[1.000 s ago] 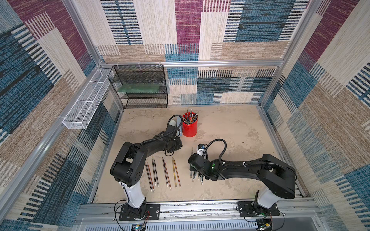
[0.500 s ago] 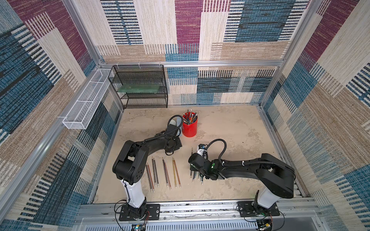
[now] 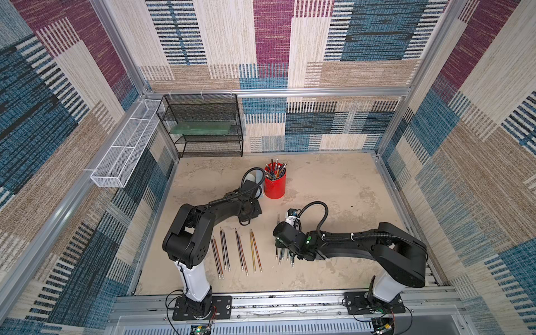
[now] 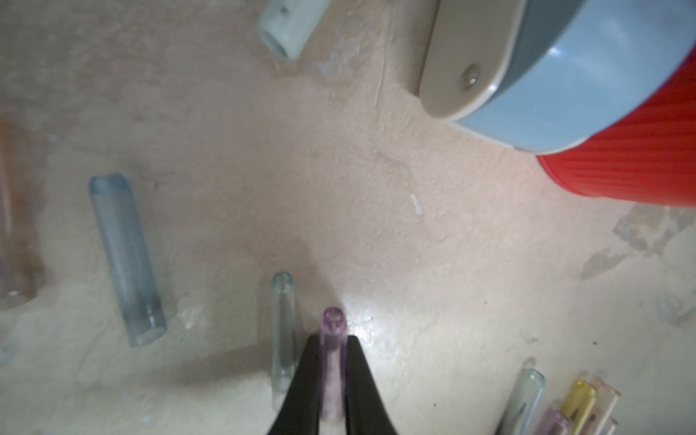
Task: Remove the protective cover of the pencils
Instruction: Place the protective sleeve at the center of the board.
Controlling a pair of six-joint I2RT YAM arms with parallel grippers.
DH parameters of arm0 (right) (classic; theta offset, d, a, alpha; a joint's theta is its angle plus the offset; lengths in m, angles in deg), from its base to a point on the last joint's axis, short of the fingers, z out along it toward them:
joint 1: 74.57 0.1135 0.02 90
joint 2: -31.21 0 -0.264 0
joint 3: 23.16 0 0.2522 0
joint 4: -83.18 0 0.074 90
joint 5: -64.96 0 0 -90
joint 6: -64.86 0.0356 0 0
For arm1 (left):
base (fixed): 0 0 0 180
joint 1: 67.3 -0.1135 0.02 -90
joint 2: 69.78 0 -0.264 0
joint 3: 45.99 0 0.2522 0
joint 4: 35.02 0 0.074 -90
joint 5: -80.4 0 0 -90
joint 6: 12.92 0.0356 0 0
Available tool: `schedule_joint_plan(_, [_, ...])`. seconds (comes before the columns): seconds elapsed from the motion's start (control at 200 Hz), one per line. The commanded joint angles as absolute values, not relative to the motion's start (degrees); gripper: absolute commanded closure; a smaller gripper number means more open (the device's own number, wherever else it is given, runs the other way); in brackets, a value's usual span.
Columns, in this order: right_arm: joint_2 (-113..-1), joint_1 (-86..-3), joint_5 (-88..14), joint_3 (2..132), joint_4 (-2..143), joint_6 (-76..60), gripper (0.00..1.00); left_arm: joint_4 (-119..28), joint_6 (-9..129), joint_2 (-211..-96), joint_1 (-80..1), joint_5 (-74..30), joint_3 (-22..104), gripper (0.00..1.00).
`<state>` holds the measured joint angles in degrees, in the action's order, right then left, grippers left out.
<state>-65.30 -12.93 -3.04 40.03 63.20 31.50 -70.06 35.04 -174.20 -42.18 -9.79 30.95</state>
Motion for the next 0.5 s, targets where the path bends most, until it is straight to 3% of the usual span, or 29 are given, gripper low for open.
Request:
schedule_joint_plan(0.0, [-65.8,-12.9,-3.1,40.3,64.3,31.2,0.65,-71.8,35.9,-173.9,-42.3,-8.5,31.2,0.98])
schedule_joint_plan(0.496, [-69.8,-12.9,-3.2,44.1,60.8,30.6,0.64,-73.0,36.1,-173.1,-42.3,-7.4,31.1,0.86])
